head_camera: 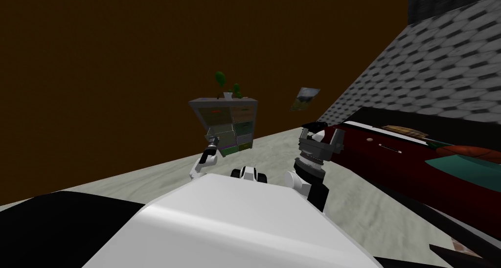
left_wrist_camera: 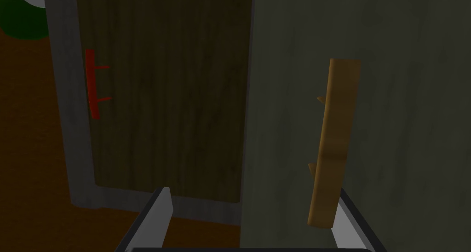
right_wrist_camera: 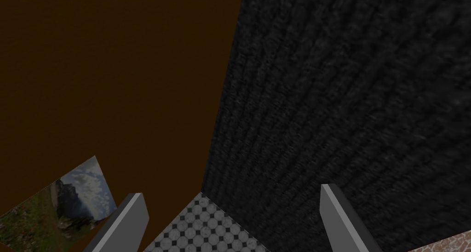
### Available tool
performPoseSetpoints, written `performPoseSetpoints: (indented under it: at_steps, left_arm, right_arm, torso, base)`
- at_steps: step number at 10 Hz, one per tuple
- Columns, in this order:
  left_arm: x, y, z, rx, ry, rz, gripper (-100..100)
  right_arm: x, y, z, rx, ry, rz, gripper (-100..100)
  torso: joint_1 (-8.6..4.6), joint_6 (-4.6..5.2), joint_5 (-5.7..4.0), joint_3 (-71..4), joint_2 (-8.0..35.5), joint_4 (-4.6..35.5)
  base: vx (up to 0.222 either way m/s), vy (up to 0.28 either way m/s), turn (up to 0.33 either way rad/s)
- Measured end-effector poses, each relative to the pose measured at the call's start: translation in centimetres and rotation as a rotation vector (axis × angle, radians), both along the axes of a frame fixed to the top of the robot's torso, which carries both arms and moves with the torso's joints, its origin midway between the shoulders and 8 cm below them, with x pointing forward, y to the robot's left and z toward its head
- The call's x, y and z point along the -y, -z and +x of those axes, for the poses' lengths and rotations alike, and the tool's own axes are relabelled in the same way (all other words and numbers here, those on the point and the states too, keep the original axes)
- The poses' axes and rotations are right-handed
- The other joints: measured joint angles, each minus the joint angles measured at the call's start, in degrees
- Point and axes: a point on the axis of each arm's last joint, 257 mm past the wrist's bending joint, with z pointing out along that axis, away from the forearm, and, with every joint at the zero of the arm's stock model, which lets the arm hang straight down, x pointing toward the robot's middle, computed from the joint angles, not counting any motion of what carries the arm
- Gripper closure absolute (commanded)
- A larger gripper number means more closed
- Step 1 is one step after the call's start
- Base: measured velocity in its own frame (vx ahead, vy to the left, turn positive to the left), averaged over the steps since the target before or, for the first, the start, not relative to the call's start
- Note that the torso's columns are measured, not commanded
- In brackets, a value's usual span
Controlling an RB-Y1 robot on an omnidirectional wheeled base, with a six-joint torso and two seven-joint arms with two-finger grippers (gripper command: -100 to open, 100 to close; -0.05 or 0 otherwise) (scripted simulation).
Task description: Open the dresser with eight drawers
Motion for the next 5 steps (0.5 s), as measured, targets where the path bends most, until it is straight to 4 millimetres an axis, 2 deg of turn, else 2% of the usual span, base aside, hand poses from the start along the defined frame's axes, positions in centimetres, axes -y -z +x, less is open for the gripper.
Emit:
performPoseSetpoints:
  at_steps: [5]
  left_arm:
    - [0.0, 0.35, -0.07, -0.008, -0.001, -0.003, 0]
  right_arm:
    - [0.0, 0.0, 0.0, 0.0, 0.0, 0.0, 0]
  torso:
    - [0.07, 0.03, 0.09, -0.1, -0.1, -0.1]
  base:
    - [0.0, 0.0, 0.0]
